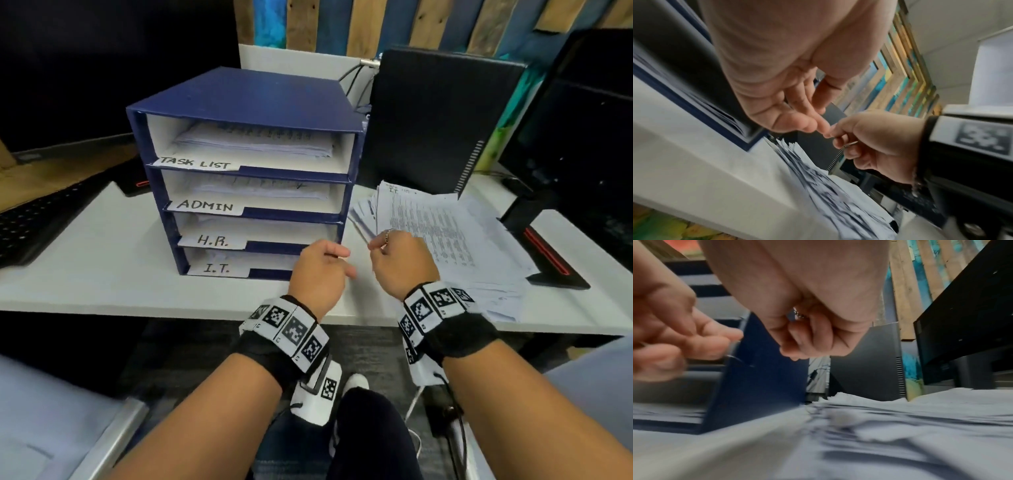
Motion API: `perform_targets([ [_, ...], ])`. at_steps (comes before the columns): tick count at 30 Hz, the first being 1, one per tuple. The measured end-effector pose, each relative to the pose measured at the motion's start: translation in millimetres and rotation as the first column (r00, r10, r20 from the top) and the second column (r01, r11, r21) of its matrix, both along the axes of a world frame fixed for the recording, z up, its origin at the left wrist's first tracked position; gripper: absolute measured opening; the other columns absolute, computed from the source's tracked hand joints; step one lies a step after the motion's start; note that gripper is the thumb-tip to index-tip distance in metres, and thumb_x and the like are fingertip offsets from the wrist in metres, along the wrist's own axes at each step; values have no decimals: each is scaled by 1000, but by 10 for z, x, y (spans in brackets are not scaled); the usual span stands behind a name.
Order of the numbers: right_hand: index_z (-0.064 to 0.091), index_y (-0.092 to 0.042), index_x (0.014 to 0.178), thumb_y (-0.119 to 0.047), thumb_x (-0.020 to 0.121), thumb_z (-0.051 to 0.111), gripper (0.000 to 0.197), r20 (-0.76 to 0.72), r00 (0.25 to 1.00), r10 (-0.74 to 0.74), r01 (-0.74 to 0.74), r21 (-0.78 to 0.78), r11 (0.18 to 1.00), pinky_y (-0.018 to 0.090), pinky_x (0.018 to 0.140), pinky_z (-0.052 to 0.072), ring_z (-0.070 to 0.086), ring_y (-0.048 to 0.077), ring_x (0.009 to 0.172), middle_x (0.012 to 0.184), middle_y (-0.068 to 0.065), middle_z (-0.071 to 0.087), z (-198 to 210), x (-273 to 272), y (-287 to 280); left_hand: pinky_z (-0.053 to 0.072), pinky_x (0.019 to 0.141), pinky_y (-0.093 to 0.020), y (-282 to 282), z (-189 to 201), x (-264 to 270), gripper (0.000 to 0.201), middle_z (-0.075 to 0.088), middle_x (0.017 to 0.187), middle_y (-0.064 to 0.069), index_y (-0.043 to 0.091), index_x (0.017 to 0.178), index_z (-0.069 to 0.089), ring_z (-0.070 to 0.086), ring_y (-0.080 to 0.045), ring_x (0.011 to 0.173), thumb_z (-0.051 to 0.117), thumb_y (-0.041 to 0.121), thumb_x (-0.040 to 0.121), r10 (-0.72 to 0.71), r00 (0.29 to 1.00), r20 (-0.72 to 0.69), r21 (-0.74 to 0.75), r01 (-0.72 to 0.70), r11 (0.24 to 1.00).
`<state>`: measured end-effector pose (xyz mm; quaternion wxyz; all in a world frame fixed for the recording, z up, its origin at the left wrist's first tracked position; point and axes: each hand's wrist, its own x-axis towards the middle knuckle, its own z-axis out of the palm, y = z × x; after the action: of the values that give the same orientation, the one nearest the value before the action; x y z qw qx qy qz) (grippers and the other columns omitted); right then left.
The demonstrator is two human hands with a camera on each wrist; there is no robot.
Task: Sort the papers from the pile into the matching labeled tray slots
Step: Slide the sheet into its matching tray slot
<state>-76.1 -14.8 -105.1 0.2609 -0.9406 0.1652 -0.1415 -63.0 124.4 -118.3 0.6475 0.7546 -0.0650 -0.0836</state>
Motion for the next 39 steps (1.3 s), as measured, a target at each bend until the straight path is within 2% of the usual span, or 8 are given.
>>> perform_targets([
  [6,66,-11,120,-18,99,51,27,-126,984,-125,105,-154,982,37,89,51,64,33,108,120,13,67,-86,-51,-711,45,62,-19,-550,-72,44,25,74,97,0,17,101,68,63,-12,79,47,6,94,-180,984,-6,108,180,978],
  [9,62,-12,113,-23,101,46,23,-253,960,-120,64,-217,974,34,84,51,64,30,97,110,12,68,-217,-78,-949,48,87,-23,-801,-84,172,30,63,122,-1,18,123,62,59,-18,109,50,14,96,-251,967,31,245,236,940],
  [13,57,-10,130,-27,99,52,36,-167,973,-160,114,-257,960,41,90,54,65,34,102,111,15,70,-234,-79,-1121,35,111,-37,-1053,-42,375,50,41,149,-8,16,146,38,36,-31,136,49,25,97,-313,949,-30,465,290,836],
  [16,62,-12,127,-41,99,54,40,-280,956,-90,19,-246,969,29,83,49,65,27,102,115,10,69,-253,-77,-1205,39,106,-41,-1179,-55,494,47,47,140,-14,8,137,41,46,-33,126,49,29,96,-328,940,-90,535,324,780],
  [23,65,-22,122,-56,94,55,45,-413,907,-84,-67,-337,939,27,78,50,65,21,95,110,3,69,-207,-1,-1317,46,99,-42,-1379,-81,651,39,53,128,-16,4,126,50,52,-36,117,50,26,94,-163,985,-49,608,159,778],
  [28,67,-18,110,-53,94,57,39,-433,898,-76,-85,-342,936,28,77,50,64,21,91,104,3,69,-220,36,-1313,39,50,-23,-1449,-21,754,14,54,74,-5,6,81,56,57,-24,74,54,13,92,-168,986,19,529,133,838],
  [36,63,-22,127,-42,97,58,37,-321,946,-52,25,-89,996,27,83,46,61,18,96,116,2,67,-175,-129,-1374,50,71,-28,-1492,25,607,16,70,97,-13,1,97,68,62,-25,82,53,6,92,-124,987,100,445,67,893],
  [39,54,-19,139,-37,97,60,46,-253,960,-120,109,-55,992,34,98,47,59,22,111,135,4,59,-183,-170,-1501,57,77,-34,-1349,39,536,10,73,97,-14,7,83,67,68,-28,87,59,7,89,-85,993,78,381,49,923],
])
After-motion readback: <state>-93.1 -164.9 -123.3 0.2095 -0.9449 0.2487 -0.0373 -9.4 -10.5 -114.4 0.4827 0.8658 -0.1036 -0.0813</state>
